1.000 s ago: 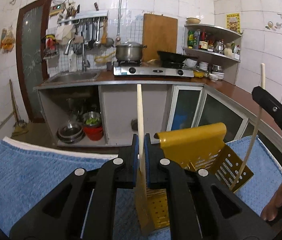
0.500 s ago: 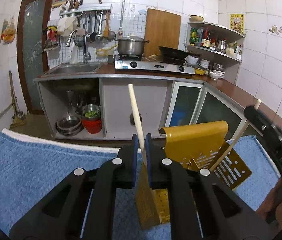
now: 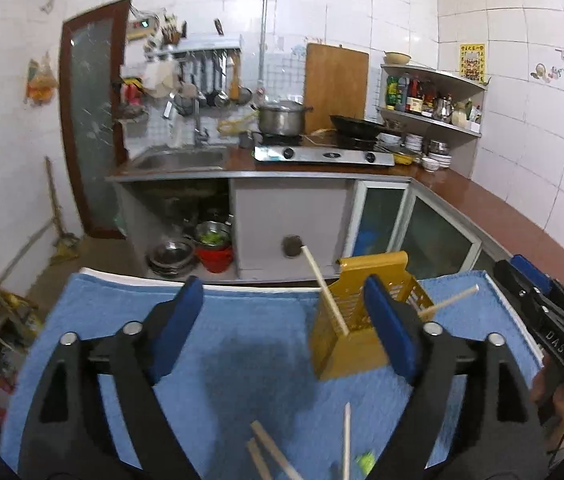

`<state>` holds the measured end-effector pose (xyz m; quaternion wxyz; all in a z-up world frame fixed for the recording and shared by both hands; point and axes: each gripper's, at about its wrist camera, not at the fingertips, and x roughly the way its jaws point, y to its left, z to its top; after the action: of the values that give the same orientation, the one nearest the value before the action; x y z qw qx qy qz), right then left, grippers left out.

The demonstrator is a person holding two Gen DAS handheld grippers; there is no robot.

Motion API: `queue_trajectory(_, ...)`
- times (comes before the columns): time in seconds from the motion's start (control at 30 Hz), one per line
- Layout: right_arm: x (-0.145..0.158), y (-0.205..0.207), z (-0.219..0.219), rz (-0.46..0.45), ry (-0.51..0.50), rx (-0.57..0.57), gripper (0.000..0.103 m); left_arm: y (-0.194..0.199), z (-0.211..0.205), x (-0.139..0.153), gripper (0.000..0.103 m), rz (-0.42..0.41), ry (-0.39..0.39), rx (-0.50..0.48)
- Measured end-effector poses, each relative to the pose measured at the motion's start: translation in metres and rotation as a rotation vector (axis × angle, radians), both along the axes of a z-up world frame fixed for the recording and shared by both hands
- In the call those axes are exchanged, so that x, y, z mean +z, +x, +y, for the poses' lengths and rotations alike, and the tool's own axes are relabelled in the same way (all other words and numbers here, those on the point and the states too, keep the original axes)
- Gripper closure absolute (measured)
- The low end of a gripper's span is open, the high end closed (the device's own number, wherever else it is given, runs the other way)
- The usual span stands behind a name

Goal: Organize utensils
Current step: 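Lower the left tool's chopstick into the holder and open while the right tool does likewise, then withdraw both tools from the holder toward the remaining chopsticks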

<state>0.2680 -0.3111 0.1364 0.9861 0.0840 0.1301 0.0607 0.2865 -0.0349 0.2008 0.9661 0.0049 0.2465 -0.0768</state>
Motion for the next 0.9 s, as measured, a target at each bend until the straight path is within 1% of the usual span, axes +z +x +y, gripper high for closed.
queue_trajectory(0.1,0.001,-0.024,0.004,0.040,-0.001,-0.004,0.048,-0.029,0.008,0.004,0.018,0.027,0.015,-0.001)
queue_trajectory(0.17,-0.002,-0.039,0.006,0.063,0.003,-0.005,0.048,-0.048,0.013,0.000,0.017,0.043,0.027,-0.001)
queue_trajectory(0.27,-0.009,-0.059,0.011,0.095,0.003,-0.005,0.047,-0.069,0.022,-0.009,0.016,0.064,0.020,-0.013)
queue_trajectory(0.43,-0.031,-0.082,0.016,0.150,0.021,0.011,0.047,-0.094,0.041,-0.035,0.016,0.133,0.017,-0.007)
queue_trajectory(0.53,-0.047,-0.092,0.017,0.188,0.040,0.011,0.047,-0.107,0.053,-0.043,0.016,0.145,0.024,0.016)
queue_trajectory(0.67,-0.070,-0.102,0.016,0.228,0.058,-0.006,0.047,-0.114,0.060,-0.059,0.016,0.167,0.027,0.034)
queue_trajectory(0.73,-0.085,-0.105,0.017,0.262,0.054,-0.017,0.047,-0.113,0.061,-0.073,0.016,0.192,0.027,0.040)
queue_trajectory(0.9,-0.109,-0.103,0.020,0.313,0.029,-0.046,0.047,-0.102,0.058,-0.112,0.016,0.246,0.020,0.043)
